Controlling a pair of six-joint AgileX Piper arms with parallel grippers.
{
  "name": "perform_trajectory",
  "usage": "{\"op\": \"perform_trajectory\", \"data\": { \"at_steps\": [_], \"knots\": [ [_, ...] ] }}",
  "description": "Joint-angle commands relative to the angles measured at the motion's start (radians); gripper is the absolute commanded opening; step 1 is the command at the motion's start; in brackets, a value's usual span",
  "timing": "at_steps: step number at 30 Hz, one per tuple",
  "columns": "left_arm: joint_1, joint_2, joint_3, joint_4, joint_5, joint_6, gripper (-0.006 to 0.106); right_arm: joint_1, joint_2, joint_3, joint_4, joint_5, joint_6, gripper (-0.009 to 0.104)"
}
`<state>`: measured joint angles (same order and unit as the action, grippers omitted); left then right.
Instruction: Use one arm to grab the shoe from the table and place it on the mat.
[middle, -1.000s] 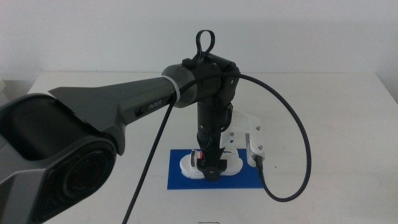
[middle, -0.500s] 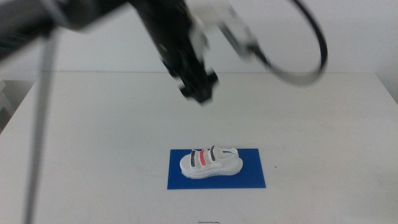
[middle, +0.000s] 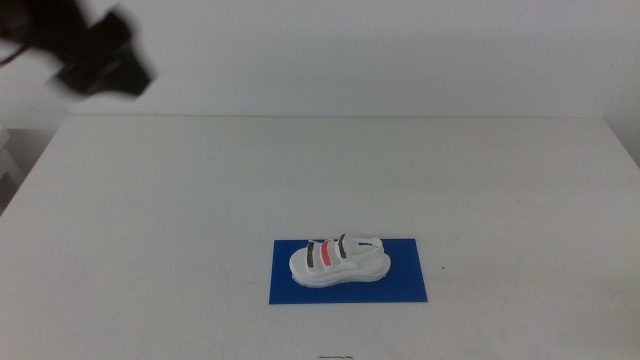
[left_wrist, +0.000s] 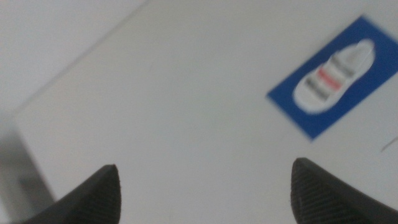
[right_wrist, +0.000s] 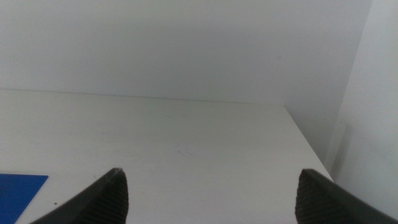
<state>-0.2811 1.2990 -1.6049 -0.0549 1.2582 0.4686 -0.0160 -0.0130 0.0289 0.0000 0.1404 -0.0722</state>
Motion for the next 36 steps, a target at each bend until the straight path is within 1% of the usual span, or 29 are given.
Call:
{"op": "perform_trajectory", "data": {
  "at_steps": [1,9,13,16,21,25,32,36],
  "knots": [
    [0.044,-0.138,0.09,0.005,-0.066,-0.02,0.094,0.002,-0.019,-0.019,-0.009,-0.076,-0.004,0.094],
    [0.211,-0.619,0.632,0.016,-0.607,-0.023,0.094,0.002,-0.019,-0.019,-0.009,-0.076,-0.004,0.094],
    [0.24,-0.841,0.9,0.022,-0.806,-0.101,0.094,0.002,-0.019,-0.019,-0.009,-0.076,-0.004,0.094],
    [0.241,-0.955,1.057,0.03,-0.901,-0.157,0.094,0.002,-0.019,-0.019,-0.009,-0.076,-0.004,0.094],
    [0.245,-1.085,1.263,0.031,-1.009,-0.198,0.094,0.002,-0.019,-0.019,-0.009,-0.076,-0.004,0.094],
    [0.245,-1.131,1.394,0.031,-1.128,-0.213,0.094,0.002,-0.019,-0.019,-0.009,-0.076,-0.004,0.094],
    [0.245,-1.135,1.54,0.031,-1.341,-0.29,0.094,0.002,-0.019,-0.019,-0.009,-0.076,-0.004,0.094],
    [0.245,-1.214,1.61,0.035,-1.341,-0.358,0.094,0.002,-0.019,-0.019,-0.009,-0.076,-0.004,0.094]
  ]
}}
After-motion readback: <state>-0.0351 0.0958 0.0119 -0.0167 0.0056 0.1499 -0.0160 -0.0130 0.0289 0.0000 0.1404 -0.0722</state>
